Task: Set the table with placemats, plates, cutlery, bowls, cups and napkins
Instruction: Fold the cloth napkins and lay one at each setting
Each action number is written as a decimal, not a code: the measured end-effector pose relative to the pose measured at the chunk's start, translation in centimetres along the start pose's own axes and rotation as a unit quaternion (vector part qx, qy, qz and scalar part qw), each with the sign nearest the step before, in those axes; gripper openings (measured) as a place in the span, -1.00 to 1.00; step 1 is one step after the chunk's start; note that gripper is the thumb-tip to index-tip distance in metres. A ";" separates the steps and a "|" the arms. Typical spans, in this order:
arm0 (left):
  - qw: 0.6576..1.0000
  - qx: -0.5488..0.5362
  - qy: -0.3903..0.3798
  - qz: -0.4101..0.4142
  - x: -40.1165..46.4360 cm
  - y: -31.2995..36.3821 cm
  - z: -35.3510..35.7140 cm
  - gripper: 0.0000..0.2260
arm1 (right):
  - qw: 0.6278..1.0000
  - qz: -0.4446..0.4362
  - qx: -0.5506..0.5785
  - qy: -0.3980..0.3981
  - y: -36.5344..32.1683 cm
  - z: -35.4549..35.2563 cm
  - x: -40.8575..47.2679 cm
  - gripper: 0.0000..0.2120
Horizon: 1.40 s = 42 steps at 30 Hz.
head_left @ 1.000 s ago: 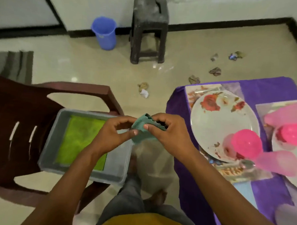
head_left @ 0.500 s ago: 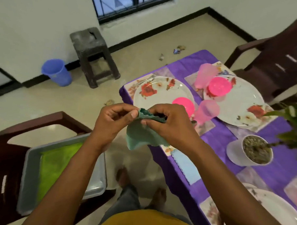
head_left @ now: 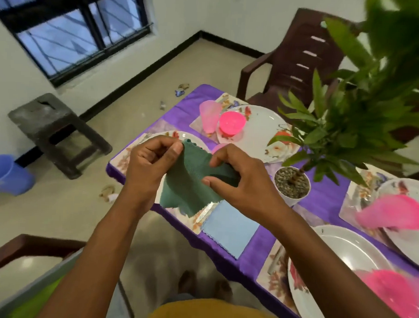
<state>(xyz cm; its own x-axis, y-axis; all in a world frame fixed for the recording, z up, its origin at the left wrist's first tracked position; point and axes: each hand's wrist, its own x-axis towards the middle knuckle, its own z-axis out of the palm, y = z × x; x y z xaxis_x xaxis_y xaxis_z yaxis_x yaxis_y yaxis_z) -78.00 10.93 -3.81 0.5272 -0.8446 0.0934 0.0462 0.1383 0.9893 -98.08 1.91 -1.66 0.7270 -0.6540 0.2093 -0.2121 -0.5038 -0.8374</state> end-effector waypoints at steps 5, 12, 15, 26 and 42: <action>0.998 -0.011 -0.060 -0.027 3.3 0.2 1.9 -0.87 | 0.993 0.077 0.048 0.078 0.9 -1.6 -0.9 -0.61; 0.987 -0.058 -0.137 -0.055 6.1 -0.6 4.4 -0.86 | 0.965 0.163 -0.013 0.206 3.1 -2.1 -2.2 -0.73; 0.983 -0.048 -0.164 -0.071 6.4 -1.7 5.2 -0.93 | 0.949 0.185 -0.011 0.254 3.2 -1.9 -3.2 -0.85; 0.957 -0.016 -0.252 -0.144 5.0 -3.4 6.4 -0.90 | 0.909 0.191 0.040 0.368 2.0 -2.3 -7.3 -0.80; 0.917 -0.012 -0.356 -0.180 -3.0 -3.8 17.0 -0.42 | 0.947 0.141 -0.028 0.289 3.7 -11.9 -20.6 -0.77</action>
<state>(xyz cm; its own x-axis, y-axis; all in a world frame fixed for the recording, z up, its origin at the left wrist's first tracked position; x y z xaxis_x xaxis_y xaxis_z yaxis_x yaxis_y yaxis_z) -94.21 4.17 -5.97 -0.2121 -0.9602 -0.1818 0.1315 -0.2124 0.9683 -121.64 6.81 -3.04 0.1615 -0.9583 0.2359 -0.3900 -0.2816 -0.8767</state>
